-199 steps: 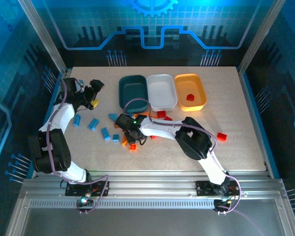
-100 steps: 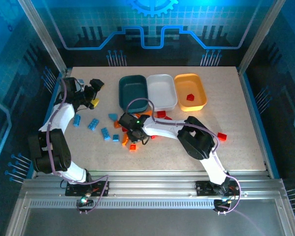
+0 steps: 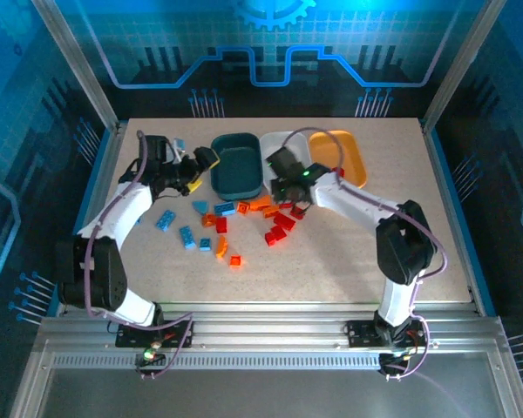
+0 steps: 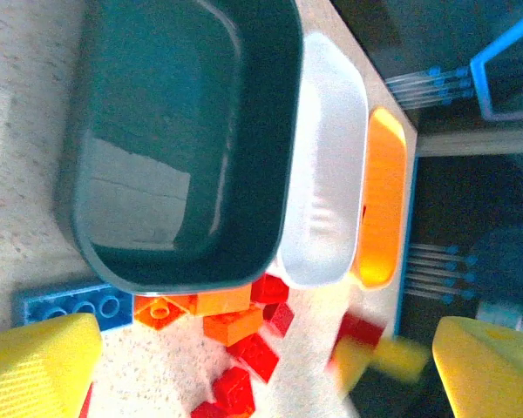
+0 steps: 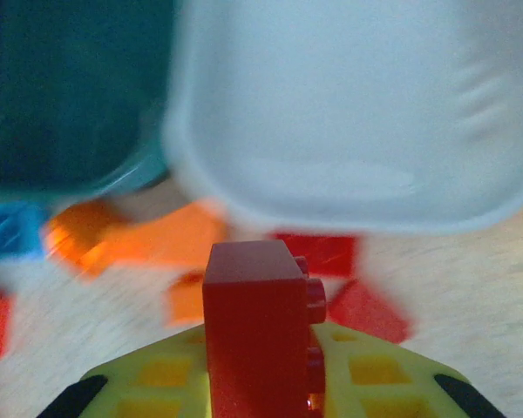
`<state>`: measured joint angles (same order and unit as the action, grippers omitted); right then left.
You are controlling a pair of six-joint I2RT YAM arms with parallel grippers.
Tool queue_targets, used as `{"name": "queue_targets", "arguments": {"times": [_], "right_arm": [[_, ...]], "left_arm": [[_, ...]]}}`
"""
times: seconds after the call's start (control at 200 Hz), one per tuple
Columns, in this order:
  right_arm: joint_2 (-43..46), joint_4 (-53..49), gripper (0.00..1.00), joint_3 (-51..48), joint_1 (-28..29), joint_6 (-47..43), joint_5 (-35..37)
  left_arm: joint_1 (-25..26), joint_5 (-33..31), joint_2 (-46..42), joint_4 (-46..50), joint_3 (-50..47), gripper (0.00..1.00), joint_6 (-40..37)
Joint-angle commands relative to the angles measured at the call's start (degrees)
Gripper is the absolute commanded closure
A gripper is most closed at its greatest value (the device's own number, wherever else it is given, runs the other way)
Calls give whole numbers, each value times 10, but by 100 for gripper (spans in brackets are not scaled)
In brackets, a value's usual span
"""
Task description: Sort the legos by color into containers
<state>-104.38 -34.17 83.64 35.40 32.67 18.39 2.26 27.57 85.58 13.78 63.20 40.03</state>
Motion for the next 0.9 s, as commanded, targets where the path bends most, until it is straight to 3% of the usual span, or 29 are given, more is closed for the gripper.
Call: {"name": "queue_targets", "arguments": {"times": [0.0,0.125,0.245,0.305,0.41,0.605,0.71,0.815,0.895], "right_arm": [[3,-17,77,13,-99,-34,23],[-54,-48,76,70,-173,-52,4],[-98,-65,75,113,-209,-65,-4],[-114,-69,74,131,-220,-69,-13],[-126,-84,59,162,-230,-79,-16],[-58,-86,46,167,-224,-71,3],[13,-66,46,117,-187,-52,-10],[85,-28,36,18,-86,-35,17],[122,6,29,-58,10,-5,12]], "left_arm": [[30,-49,-49,40,24,1,-84],[70,-93,-53,92,49,4,-139],[128,-164,-41,158,67,8,-173],[145,-168,-37,175,65,9,-178],[151,-159,-42,208,60,10,-189],[151,-156,-41,280,139,8,-223],[151,-153,-19,279,203,7,-222],[149,-195,-37,232,212,6,-233],[136,-231,-88,146,151,1,-233]]}}
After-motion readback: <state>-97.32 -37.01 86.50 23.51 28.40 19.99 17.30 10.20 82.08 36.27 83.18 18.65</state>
